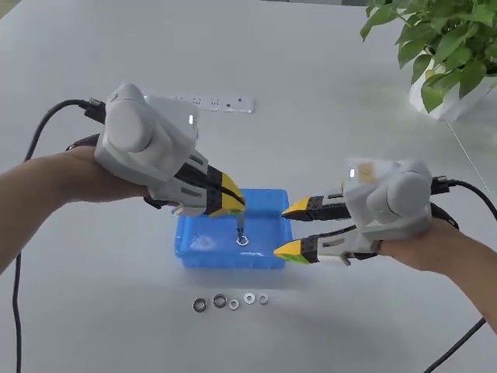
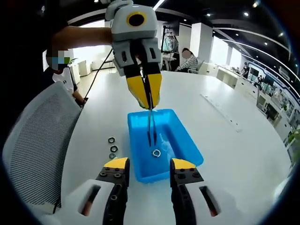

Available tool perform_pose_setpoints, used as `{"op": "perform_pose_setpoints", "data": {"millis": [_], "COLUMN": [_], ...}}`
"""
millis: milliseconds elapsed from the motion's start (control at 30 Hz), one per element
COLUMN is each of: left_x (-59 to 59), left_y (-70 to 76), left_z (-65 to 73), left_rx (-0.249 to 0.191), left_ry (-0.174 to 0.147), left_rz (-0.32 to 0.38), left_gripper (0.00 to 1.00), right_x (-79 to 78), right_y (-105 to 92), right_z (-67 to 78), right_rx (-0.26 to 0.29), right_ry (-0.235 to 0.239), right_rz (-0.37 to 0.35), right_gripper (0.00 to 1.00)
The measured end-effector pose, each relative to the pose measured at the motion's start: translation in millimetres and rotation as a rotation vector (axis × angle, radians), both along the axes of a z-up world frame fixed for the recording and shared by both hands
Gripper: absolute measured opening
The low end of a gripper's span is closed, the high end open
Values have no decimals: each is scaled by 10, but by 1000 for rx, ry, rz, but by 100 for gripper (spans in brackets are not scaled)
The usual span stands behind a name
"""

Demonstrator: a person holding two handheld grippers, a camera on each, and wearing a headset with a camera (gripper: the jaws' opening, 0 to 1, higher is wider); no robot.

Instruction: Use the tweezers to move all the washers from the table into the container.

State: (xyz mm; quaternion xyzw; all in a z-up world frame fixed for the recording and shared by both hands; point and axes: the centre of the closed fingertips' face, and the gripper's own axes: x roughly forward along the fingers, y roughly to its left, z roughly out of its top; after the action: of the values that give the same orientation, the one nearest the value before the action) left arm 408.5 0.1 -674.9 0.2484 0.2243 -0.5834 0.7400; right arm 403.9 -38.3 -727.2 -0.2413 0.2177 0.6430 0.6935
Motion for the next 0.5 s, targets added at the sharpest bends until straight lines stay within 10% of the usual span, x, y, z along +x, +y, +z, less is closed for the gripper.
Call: {"op": "perform_pose_setpoints", "data": {"millis": [500], "left_x": [-248], "left_y": [75], "left_z": [247], "left_rx": [3], "left_ry": [-6], "left_rz": [7], "left_gripper": [5], "right_x": [-139], "right_y": [-139], "right_z": [132], "right_rx": [17], "right_ry": [5], "right_rz": [-75], "right_gripper": [46]}}
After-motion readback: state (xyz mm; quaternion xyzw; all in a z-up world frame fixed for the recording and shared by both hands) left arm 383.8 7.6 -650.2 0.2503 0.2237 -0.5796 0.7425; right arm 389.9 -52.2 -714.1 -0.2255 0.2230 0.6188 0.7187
